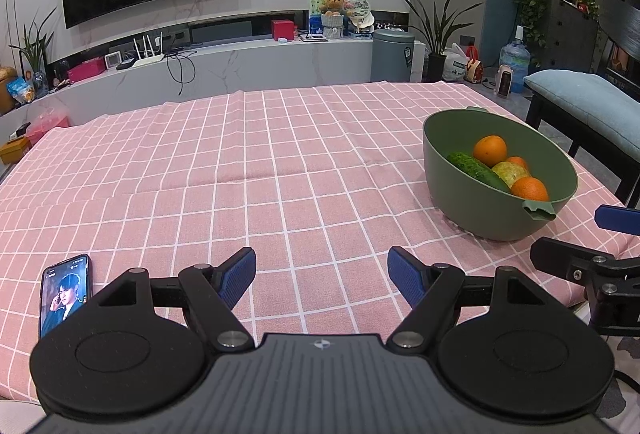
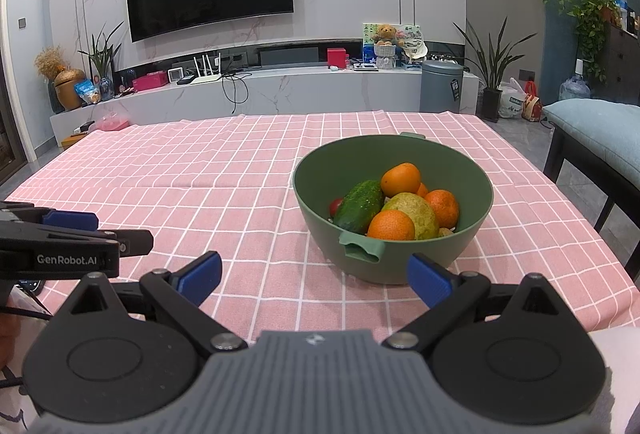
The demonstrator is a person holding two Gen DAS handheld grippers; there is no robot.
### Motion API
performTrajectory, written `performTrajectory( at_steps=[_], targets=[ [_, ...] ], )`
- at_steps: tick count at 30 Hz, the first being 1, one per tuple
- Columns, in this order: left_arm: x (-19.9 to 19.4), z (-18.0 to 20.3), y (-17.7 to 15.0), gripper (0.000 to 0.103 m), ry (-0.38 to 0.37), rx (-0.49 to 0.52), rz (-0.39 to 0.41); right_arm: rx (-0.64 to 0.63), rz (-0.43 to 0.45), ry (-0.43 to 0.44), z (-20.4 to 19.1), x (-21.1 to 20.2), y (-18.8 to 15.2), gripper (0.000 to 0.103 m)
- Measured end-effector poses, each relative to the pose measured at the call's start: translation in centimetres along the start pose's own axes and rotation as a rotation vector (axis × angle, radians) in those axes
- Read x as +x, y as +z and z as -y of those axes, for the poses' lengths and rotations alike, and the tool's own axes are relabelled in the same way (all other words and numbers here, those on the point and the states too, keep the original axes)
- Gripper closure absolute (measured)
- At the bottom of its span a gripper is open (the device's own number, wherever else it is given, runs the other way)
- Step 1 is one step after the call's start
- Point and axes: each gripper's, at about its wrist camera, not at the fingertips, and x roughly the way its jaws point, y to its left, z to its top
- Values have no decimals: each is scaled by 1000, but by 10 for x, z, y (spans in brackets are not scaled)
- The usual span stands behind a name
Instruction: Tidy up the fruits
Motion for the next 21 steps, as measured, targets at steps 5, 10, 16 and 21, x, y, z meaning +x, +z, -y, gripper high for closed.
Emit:
performTrajectory(
  at_steps=[5,10,16,21],
  targets=[
    [-1,0,1,15,0,1,2,0,0,0,0,0,0,8],
    [0,0,0,15,0,1,1,-4,1,1,0,0,0,8],
    [0,1,0,15,0,1,1,-9,2,1,1,-1,0,8],
    [-1,2,2,15,-2,5,2,-10,2,2,1,-1,0,8]
  ],
)
